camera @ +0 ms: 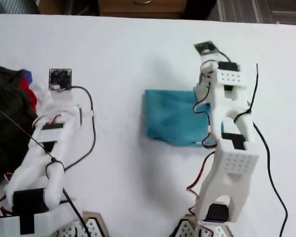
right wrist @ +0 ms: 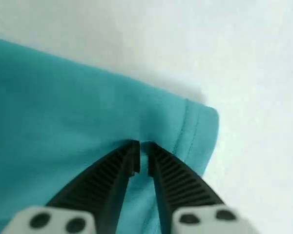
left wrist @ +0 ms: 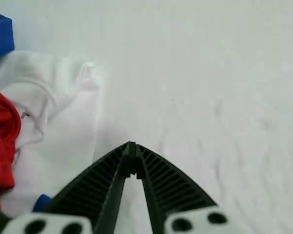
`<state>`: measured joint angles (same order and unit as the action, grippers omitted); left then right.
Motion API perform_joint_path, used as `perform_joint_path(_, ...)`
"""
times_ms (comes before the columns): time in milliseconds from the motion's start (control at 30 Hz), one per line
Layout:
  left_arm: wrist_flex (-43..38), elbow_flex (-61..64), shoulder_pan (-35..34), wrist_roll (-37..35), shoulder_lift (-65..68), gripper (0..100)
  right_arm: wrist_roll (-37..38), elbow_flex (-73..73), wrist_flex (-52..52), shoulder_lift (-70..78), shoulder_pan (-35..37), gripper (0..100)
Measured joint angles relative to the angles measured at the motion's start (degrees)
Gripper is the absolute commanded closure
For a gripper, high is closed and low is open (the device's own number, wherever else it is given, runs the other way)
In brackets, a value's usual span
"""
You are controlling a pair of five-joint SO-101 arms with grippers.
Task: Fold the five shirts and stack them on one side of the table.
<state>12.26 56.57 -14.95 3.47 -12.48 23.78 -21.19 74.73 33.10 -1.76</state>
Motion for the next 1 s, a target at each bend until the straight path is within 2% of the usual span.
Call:
perform_joint_path(233, 0.0, 0.0, 0.4, 0.0, 0.0, 97, 0.0, -13.8, 5.3, 0.0, 7.0, 95.4)
perform_joint_path(633, 0.0, 0.0, 0.9, 0.0, 0.0, 97, 0.0, -20.6, 5.1, 14.1, 22.2, 95.4)
perform_joint_path(833, 0.0, 0.0, 0.9, 0.0, 0.0, 97, 0.0, -29.2, 6.0, 21.6, 23.5, 95.4)
perform_joint_path(1000, 0.0, 0.0, 0.9, 0.0, 0.0, 97, 0.0, -42.0, 13.9, 22.1, 23.2, 95.3)
